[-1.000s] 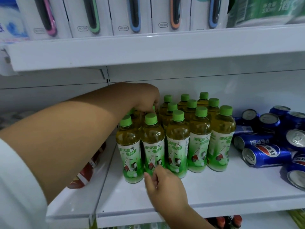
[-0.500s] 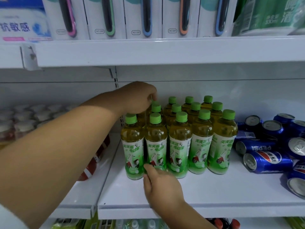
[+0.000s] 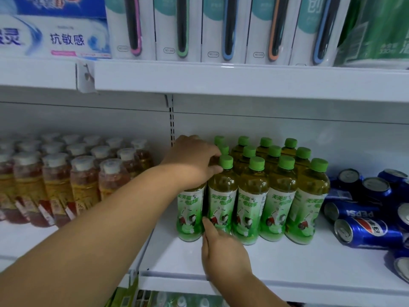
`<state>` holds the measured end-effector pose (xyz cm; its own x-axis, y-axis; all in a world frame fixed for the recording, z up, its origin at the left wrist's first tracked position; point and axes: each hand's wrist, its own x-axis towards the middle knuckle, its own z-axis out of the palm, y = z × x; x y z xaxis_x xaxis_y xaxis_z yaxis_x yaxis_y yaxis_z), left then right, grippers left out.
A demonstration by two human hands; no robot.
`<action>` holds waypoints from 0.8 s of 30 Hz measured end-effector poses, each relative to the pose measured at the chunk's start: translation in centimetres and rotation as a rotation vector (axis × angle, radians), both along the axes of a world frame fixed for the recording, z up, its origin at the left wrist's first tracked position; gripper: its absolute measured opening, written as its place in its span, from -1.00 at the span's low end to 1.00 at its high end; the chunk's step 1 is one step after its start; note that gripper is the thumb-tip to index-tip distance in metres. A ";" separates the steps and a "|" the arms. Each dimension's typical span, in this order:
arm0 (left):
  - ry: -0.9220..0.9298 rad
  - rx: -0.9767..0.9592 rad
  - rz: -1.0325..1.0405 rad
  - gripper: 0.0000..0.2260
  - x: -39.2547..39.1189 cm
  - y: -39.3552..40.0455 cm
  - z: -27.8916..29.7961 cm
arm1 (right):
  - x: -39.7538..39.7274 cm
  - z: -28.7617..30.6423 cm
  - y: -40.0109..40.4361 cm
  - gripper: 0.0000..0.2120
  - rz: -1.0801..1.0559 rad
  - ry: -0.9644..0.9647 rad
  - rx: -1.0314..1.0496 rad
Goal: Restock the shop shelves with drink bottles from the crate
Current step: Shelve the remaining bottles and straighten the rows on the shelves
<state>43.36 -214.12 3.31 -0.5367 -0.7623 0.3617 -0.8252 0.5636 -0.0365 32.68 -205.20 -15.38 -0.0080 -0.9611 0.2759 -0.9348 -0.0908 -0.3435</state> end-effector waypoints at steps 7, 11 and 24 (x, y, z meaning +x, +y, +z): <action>0.192 0.126 -0.065 -0.56 0.6 0.1 -0.1 | -0.1 -0.5 -0.3 -0.47 -0.008 0.012 -0.010; 0.208 0.166 -0.071 -0.55 0.6 0.1 -0.2 | -0.1 -0.5 -0.2 -0.47 0.006 0.018 -0.009; 0.214 0.200 -0.059 -0.53 0.4 0.4 0.1 | 0.1 0.2 -0.3 -0.48 -0.034 0.018 0.032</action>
<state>43.75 -213.71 3.41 -0.5096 -0.7997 0.3176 -0.7678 0.5892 0.2516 32.80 -205.47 -15.22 -0.0361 -0.9688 0.2453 -0.9433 -0.0481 -0.3285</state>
